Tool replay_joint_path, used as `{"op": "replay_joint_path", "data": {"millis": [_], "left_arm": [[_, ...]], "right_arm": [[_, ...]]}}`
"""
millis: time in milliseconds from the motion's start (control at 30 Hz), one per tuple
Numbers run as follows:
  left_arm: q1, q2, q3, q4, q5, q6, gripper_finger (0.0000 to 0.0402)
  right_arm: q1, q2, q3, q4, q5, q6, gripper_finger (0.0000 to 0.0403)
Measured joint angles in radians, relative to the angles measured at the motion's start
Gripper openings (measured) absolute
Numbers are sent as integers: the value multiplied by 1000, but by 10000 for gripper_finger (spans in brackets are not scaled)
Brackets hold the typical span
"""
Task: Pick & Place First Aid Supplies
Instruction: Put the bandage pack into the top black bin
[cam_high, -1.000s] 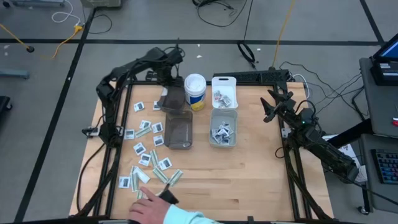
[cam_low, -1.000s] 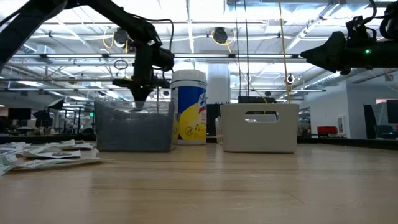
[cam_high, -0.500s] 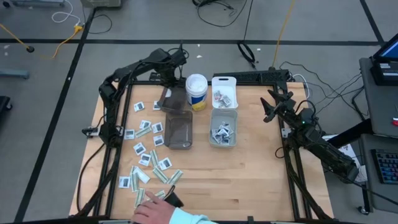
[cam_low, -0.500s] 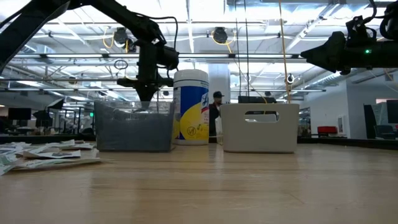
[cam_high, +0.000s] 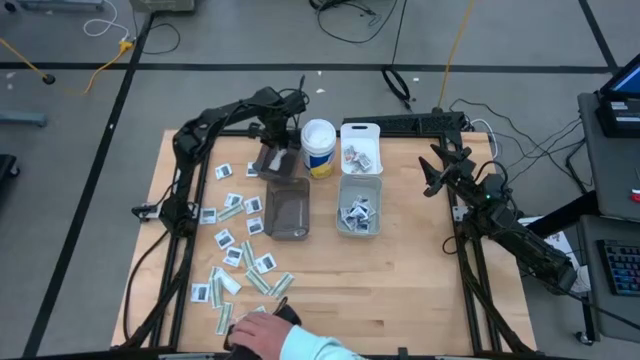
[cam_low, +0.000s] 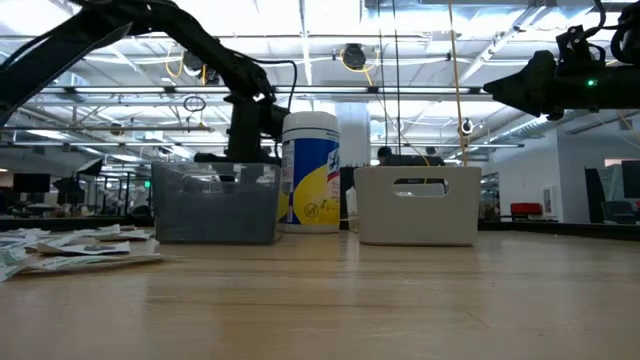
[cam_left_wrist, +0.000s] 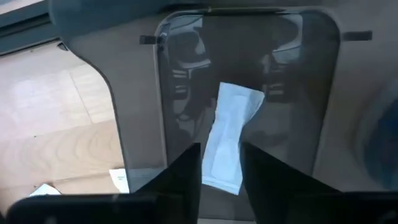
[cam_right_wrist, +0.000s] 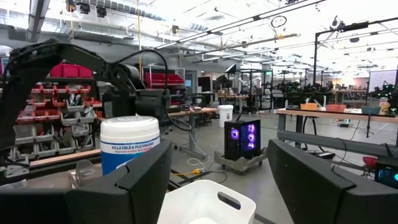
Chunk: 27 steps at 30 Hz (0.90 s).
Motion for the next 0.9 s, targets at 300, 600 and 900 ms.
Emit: {"op": "replay_joint_path", "data": {"millis": [300, 600, 900], "left_arm": [[-7, -30, 0, 1, 7, 35, 152], [-8, -139, 0, -92, 51, 54, 170], [-18, -225, 0, -116, 50, 67, 171]], "right_arm": [[0, 0, 0, 0, 0, 0, 263], [0, 0, 0, 0, 0, 0, 263], [0, 0, 0, 0, 0, 0, 263]]}}
